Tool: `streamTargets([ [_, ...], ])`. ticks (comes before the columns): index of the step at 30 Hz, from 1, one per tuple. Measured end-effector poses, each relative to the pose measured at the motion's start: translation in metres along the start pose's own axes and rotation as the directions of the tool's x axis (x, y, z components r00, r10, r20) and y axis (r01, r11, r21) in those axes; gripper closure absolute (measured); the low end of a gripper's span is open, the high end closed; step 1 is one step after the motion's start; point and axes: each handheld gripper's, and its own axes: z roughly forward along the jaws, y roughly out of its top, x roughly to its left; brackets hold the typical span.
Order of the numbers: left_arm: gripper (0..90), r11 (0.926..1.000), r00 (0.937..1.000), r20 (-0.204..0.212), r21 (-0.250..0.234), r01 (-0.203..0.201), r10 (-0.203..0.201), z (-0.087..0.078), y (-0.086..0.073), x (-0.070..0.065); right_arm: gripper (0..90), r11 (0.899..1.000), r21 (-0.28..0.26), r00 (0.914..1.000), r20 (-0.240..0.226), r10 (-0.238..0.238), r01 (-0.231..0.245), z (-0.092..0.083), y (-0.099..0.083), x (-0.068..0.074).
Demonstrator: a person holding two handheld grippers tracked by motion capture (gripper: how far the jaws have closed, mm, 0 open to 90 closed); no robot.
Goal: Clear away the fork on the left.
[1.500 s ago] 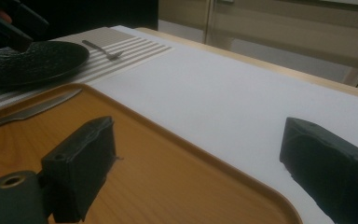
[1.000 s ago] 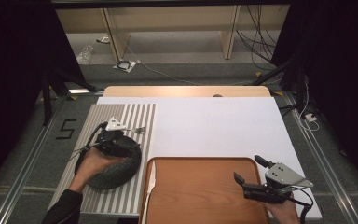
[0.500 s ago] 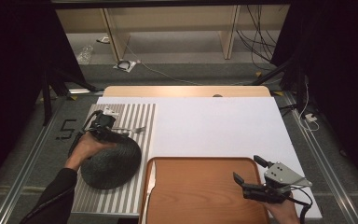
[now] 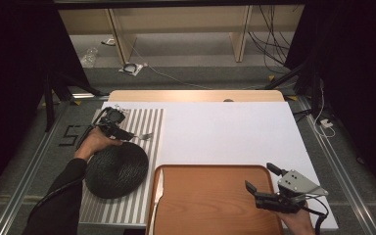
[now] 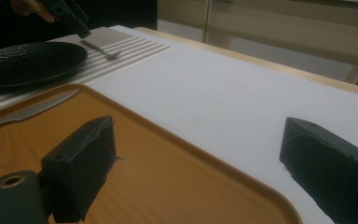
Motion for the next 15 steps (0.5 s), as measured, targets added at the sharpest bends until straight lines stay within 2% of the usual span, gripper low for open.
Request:
streamTargets([
  [5, 23.1, 0.9994, 0.9996, 0.006, 0.018, 0.028, -0.028, 0.009, 0.004, 0.008, 11.4, 1.0, -0.009, 1.0, -0.001, 0.006, -0.006, 0.001, -0.001, -0.001],
  [7, 23.0, 0.9993, 1.0, -0.001, 0.036, 0.007, -0.007, 0.012, 0.006, 0.008, 11.5, 1.0, -0.009, 1.0, -0.001, 0.004, -0.004, 0.001, -0.001, -0.001],
  [11, 23.9, 0.9983, 1.0, 0.0, 0.057, -0.004, 0.004, 0.017, 0.009, 0.011, 11.5, 1.0, 0.002, 1.0, 0.0, 0.003, -0.003, 0.001, -0.001, -0.002],
  [12, 23.9, 0.9959, 0.9997, -0.009, 0.087, -0.023, 0.024, 0.021, 0.011, 0.012, 11.4, 1.0, 0.004, 1.0, 0.0, 0.003, -0.003, 0.001, -0.001, -0.002],
  [13, 23.9, 0.9959, 0.9997, -0.009, 0.087, -0.023, 0.024, 0.021, 0.011, 0.012, 11.5, 1.0, 0.004, 1.0, 0.001, 0.0, 0.0, 0.001, -0.001, -0.002],
  [15, 24.5, 0.9932, 0.9988, -0.008, 0.106, -0.048, 0.049, 0.025, 0.015, 0.014, 11.4, 1.0, -0.007, 1.0, -0.003, 0.003, -0.003, 0.002, -0.001, -0.001],
])
